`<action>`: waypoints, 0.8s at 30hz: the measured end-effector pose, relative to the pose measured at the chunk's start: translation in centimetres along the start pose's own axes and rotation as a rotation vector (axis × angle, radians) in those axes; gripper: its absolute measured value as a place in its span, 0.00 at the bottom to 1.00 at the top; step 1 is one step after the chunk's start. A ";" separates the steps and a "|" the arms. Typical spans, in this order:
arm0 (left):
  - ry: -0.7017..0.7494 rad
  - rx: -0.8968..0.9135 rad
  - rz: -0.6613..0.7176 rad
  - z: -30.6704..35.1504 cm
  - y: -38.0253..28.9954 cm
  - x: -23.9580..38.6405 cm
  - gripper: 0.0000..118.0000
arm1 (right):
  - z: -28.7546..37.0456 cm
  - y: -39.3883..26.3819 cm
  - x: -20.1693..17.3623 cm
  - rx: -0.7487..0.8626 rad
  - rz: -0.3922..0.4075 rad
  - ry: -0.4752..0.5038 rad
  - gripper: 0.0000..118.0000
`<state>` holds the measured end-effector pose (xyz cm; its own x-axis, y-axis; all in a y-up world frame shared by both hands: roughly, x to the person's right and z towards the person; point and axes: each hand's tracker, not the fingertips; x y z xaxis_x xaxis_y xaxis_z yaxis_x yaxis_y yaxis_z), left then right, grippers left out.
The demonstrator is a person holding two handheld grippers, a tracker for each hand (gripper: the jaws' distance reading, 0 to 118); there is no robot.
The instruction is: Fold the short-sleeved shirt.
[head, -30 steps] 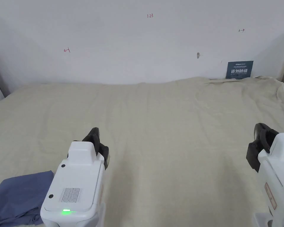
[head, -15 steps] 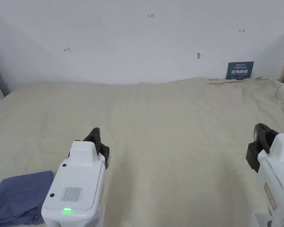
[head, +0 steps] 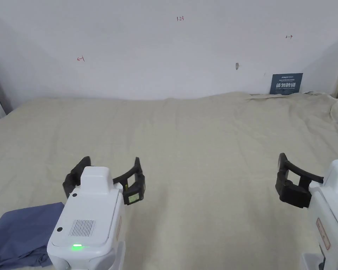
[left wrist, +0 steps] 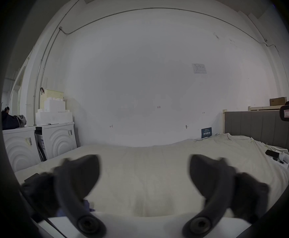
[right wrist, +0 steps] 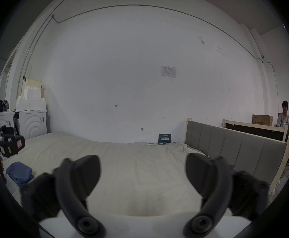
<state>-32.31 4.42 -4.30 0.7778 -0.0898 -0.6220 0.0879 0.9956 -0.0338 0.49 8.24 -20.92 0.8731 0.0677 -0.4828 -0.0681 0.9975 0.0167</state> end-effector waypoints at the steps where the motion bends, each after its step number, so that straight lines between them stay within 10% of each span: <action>1: -0.001 -0.004 0.002 0.0 0.0 0.0 1.00 | 0.1 0.0 0.0 0.006 -0.006 0.003 0.94; 24: -0.001 0.010 -0.030 0.3 0.3 0.1 1.00 | 0.4 0.1 0.0 0.025 -0.015 -0.007 0.98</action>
<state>-31.99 4.71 -4.17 0.7753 -0.1192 -0.6202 0.1169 0.9921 -0.0446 0.69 8.37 -20.56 0.8774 0.0523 -0.4768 -0.0427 0.9986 0.0309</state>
